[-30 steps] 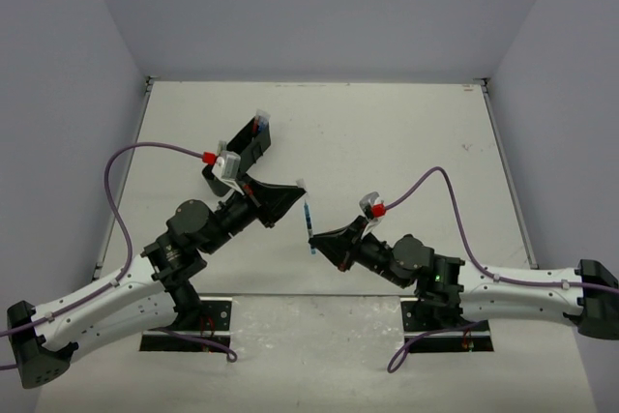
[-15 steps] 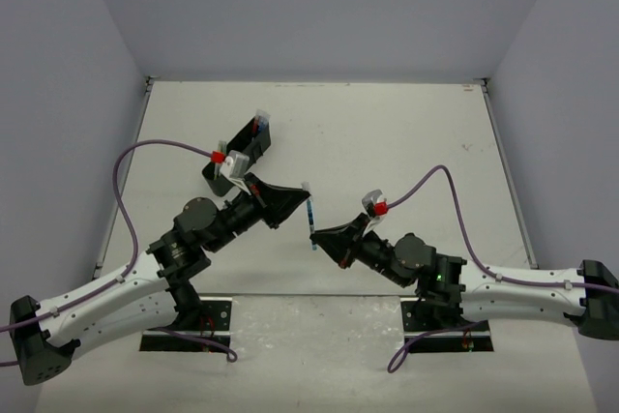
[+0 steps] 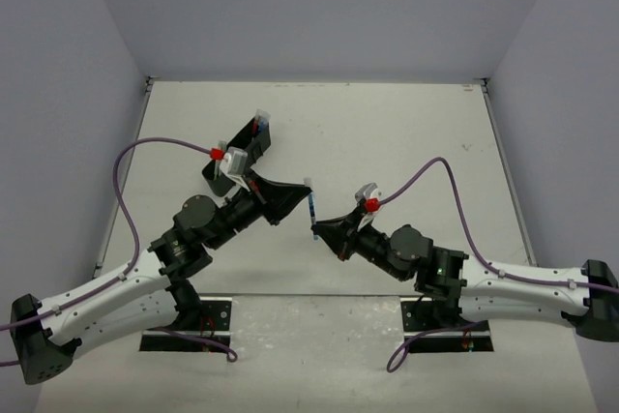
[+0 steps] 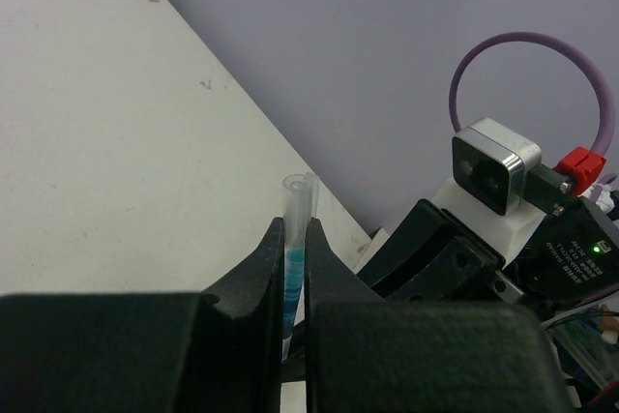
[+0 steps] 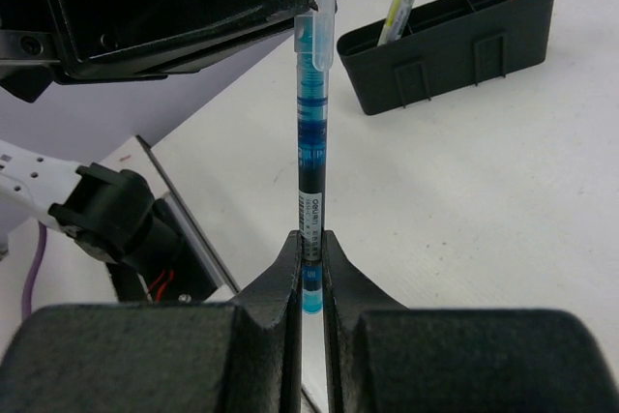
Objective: Sort the stationery into containers
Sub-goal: Close the pen cap on the pen.
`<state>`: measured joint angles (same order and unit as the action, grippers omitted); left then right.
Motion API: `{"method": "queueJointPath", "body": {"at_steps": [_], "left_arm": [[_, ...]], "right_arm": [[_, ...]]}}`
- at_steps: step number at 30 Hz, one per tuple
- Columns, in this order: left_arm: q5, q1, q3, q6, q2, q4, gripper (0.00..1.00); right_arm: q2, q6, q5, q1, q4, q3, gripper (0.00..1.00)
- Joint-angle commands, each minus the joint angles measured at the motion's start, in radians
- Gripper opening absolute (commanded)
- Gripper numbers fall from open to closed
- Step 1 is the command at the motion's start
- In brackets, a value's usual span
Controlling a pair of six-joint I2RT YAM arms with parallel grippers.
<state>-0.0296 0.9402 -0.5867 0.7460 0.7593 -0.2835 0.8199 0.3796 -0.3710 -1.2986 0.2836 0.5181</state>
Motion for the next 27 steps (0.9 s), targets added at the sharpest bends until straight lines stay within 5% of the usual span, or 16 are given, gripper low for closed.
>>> {"method": "queueJointPath", "body": {"at_steps": [1,13,27], "left_arm": [[0.089,0.008,-0.025,0.012,0.018,0.099,0.00],[0.051,0.007,-0.069,-0.095,-0.001,0.198,0.00],[0.085,0.008,-0.021,-0.097,-0.003,0.121,0.00]], "right_arm": [[-0.011,-0.153,-0.045,0.024,0.100,0.148,0.00],[-0.039,-0.170,0.031,0.025,0.037,0.207,0.00],[-0.025,-0.059,0.044,0.027,0.072,0.220,0.00]]}}
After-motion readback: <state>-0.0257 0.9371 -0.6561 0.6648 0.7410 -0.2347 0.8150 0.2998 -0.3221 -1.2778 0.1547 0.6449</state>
